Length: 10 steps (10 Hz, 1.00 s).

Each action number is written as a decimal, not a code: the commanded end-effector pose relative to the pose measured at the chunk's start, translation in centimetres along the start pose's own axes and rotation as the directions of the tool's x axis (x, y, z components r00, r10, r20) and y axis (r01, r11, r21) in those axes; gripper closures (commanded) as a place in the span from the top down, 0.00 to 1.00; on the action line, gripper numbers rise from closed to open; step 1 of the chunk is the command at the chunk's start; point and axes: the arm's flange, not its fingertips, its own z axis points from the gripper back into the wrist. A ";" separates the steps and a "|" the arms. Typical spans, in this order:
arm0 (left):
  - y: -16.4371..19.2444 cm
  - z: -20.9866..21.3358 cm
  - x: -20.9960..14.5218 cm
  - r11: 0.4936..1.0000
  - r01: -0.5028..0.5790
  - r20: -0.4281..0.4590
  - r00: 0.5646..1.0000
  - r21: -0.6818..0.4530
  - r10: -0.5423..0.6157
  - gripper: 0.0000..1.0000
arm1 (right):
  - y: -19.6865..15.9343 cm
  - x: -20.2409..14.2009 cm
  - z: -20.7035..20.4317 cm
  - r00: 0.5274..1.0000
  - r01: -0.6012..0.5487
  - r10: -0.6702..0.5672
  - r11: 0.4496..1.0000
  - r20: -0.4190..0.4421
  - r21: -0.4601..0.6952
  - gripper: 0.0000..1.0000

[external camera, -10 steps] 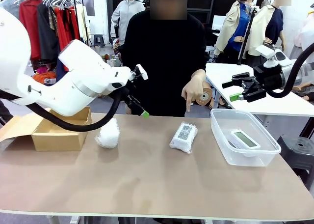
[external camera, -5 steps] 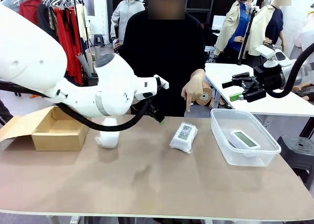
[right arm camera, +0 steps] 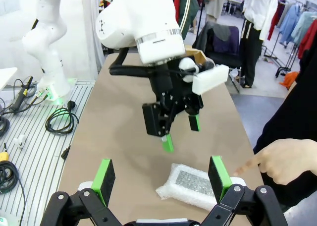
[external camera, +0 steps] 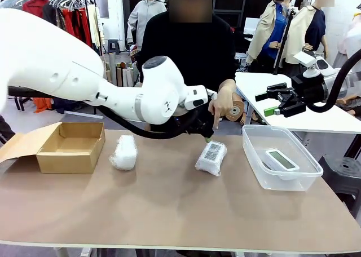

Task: Separate and place wrapped and unwrapped clocks.
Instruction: Pick up the Digital clock indicated by the person.

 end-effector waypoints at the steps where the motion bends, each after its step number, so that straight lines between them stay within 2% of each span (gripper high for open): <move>1: 0.0 -2.3 1.2 0.996 -0.012 0.012 1.000 0.092 0.011 1.00 | 0.0 0.2 0.1 1.000 -0.003 0.003 1.000 0.001 -0.001 1.00; 3: -1.2 -4.2 1.4 0.983 0.008 0.032 0.999 0.184 -0.014 1.00 | 0.0 0.2 0.1 1.000 -0.003 0.003 1.000 0.001 -0.001 1.00; 4: -1.2 -4.6 1.5 0.983 0.009 0.042 0.999 0.184 -0.017 1.00 | 0.0 0.2 0.1 1.000 -0.003 0.003 1.000 0.001 -0.001 1.00; 5: -0.1 -3.4 0.7 0.996 0.016 0.015 1.000 0.091 -0.017 1.00 | 0.0 0.2 0.1 1.000 -0.003 0.003 1.000 0.001 -0.001 1.00; 8: -0.1 -3.4 0.7 0.996 0.016 0.015 1.000 0.091 -0.017 1.00 | 0.0 0.2 0.1 1.000 -0.003 0.003 1.000 0.001 -0.001 1.00; 9: -0.5 -4.3 0.9 0.994 0.015 0.023 1.000 0.111 -0.018 1.00 | 0.0 0.2 0.1 1.000 -0.003 0.003 1.000 0.001 -0.001 1.00; 10: -1.0 -4.8 1.3 0.978 -0.053 0.003 0.999 0.200 0.054 1.00 | 0.0 0.2 0.1 1.000 -0.003 0.003 1.000 0.001 -0.001 1.00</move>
